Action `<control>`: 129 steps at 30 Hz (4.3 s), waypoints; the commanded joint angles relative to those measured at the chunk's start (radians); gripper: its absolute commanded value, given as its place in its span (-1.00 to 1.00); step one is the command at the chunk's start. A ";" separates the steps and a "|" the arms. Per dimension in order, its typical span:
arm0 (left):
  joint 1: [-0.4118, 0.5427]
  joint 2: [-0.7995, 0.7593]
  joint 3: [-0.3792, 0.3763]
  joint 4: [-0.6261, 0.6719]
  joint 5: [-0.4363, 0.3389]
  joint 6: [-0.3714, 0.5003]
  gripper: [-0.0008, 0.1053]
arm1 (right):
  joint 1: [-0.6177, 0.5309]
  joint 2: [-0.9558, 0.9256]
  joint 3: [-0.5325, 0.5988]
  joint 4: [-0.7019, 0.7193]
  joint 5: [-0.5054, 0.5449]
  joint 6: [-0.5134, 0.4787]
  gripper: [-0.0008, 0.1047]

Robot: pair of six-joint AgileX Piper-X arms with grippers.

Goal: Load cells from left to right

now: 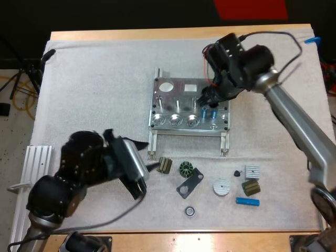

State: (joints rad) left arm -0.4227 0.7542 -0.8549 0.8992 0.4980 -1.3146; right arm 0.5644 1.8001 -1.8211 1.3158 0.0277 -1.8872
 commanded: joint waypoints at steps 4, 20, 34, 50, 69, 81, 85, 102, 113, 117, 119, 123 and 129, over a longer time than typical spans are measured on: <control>-0.078 -0.003 0.000 -0.087 0.011 0.017 0.01 | -0.002 -0.136 0.045 0.006 -0.009 0.034 0.18; -0.098 -0.003 0.000 -0.225 0.015 0.017 0.01 | -0.002 -0.761 0.495 0.025 -0.011 0.165 0.18; -0.333 0.050 0.000 -0.225 0.008 -0.017 0.01 | -0.002 -1.215 0.609 0.269 -0.182 0.185 0.18; -0.584 0.434 -0.004 -0.413 -0.001 -0.048 0.01 | -0.002 -1.285 0.755 0.269 -0.189 0.183 0.18; -0.721 0.919 -0.246 -0.311 -0.218 -0.048 0.00 | -0.002 -1.285 0.767 0.269 -0.183 0.181 0.18; -0.727 1.074 -0.322 -0.273 -0.218 -0.048 0.00 | -0.002 -1.285 0.767 0.269 -0.183 0.181 0.18; -0.752 1.099 -0.322 -0.273 -0.279 -0.048 0.00 | -0.002 -1.285 0.767 0.269 -0.183 0.181 0.18; -0.838 1.127 -0.330 -0.246 -0.475 -0.027 -0.98 | -0.002 -1.285 0.767 0.267 -0.183 0.181 0.18; -0.658 0.897 -0.323 -0.113 -0.487 0.019 -0.98 | -0.002 -1.285 0.767 0.214 -0.183 0.205 0.18; -0.554 0.750 -0.284 -0.074 -0.467 0.038 -0.98 | -0.002 -1.272 0.767 0.137 -0.183 0.261 0.18; -0.506 0.680 -0.263 -0.062 -0.456 0.043 -0.98 | -0.002 -1.254 0.767 0.108 -0.187 0.271 0.18; -0.420 0.527 -0.222 -0.021 -0.433 0.070 -0.98 | -0.002 -1.166 0.767 0.030 -0.220 0.278 0.18; -0.364 0.320 -0.181 0.024 -0.427 0.090 -0.98 | -0.002 -0.996 0.767 -0.160 -0.377 0.276 0.18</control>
State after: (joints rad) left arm -0.7876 1.0822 -1.0338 0.9182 0.0624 -1.2262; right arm 0.5644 0.8060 -1.0532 1.1802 -0.3257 -1.6082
